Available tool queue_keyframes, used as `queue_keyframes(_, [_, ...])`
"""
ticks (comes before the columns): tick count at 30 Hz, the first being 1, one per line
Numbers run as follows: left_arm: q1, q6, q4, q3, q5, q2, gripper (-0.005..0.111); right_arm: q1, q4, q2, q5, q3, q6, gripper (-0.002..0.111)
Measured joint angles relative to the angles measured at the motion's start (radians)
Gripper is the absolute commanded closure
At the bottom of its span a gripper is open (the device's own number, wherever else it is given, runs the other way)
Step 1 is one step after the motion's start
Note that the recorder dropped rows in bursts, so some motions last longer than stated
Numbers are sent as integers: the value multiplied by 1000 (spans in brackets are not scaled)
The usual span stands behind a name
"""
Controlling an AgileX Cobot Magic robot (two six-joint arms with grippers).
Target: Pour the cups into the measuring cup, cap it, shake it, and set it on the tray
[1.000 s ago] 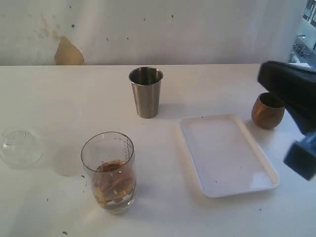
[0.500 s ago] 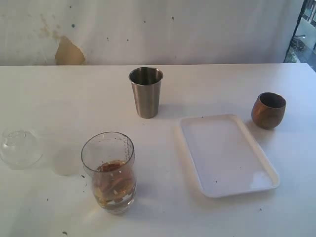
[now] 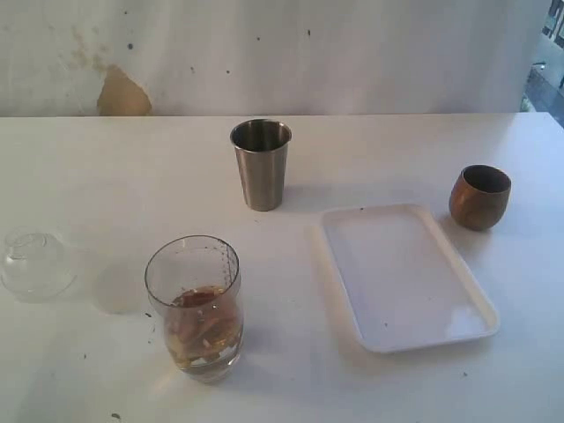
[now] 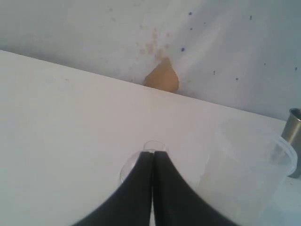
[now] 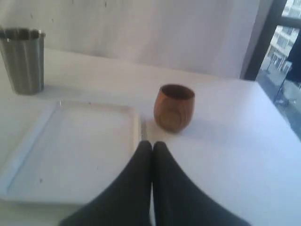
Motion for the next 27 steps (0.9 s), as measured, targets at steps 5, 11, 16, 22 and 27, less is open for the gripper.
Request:
queue_keyframes(5, [0, 0, 0, 0, 0, 0, 106, -1, -2, -1, 78, 2, -2, 108])
queue_keyframes(11, [0, 0, 0, 0, 0, 0, 106, -1, 2, -1, 83, 2, 9, 108])
queue_keyframes(16, [0, 0, 0, 0, 0, 0, 106, -1, 4, -1, 87, 2, 20, 108])
queue_keyframes(22, [0, 19, 9, 0, 0, 0, 106, -1, 8, -1, 87, 2, 22, 108])
queue_keyframes(27, [0, 67, 22, 0, 0, 0, 106, -1, 21, -1, 87, 2, 24, 108])
